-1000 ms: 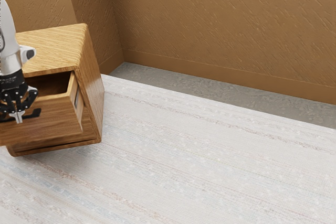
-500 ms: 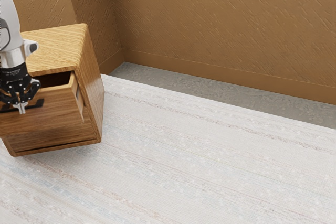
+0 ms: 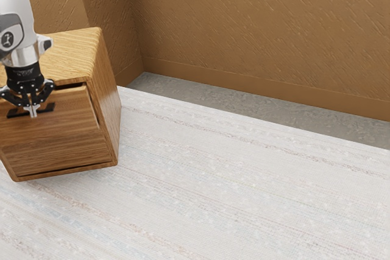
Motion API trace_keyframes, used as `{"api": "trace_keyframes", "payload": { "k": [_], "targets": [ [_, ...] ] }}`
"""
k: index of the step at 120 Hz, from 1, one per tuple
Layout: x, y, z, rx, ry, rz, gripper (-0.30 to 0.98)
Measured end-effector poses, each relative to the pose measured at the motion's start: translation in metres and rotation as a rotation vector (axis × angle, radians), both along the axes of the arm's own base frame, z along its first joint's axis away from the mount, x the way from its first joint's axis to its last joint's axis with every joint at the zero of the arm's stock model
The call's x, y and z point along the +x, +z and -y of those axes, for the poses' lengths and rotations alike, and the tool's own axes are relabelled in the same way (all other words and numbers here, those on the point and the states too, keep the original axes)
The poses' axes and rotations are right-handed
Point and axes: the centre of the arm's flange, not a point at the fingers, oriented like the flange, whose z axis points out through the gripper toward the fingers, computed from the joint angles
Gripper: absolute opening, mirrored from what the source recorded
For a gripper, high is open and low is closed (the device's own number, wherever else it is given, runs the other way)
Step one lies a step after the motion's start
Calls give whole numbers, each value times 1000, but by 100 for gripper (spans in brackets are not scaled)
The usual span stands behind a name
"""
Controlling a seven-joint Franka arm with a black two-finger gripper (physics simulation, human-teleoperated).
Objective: Push the drawer handle with one arm to close the drawer
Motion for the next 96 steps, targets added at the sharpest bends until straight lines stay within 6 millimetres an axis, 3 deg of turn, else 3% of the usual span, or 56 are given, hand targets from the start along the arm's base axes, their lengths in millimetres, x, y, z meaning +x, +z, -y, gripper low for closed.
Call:
{"api": "trace_keyframes", "payload": {
  "k": [39, 55, 77, 96],
  "targets": [
    [20, 0, -13, 27, -3, 2, -11],
    [17, 1, -9, 31, -3, -11, -10],
    [-15, 23, 16, 25, 0, -25, -10],
    [-41, 50, 70, 9, -76, -6, -10]
  ]
}}
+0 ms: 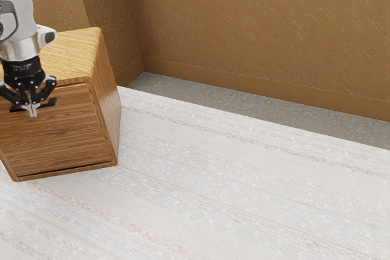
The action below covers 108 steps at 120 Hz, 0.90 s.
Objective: Push the drawer handle with one arm to close the drawer
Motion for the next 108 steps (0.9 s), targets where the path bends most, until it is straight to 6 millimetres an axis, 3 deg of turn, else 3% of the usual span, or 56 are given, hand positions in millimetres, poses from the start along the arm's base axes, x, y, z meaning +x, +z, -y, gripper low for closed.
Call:
{"api": "trace_keyframes", "payload": {
  "k": [23, 47, 52, 65, 79, 92, 108],
  "targets": [
    [-7, 14, 88, -38, -194, -6, -10],
    [-12, 27, 144, -82, -374, -16, -10],
    [-11, 32, 153, -84, -413, -12, -4],
    [-8, 43, 170, -103, -491, -4, 20],
    [-7, 69, 191, -113, -570, 32, 41],
    [10, 84, 189, -124, -589, 47, 52],
    [33, 72, 177, -127, -587, 10, 60]
  ]
}}
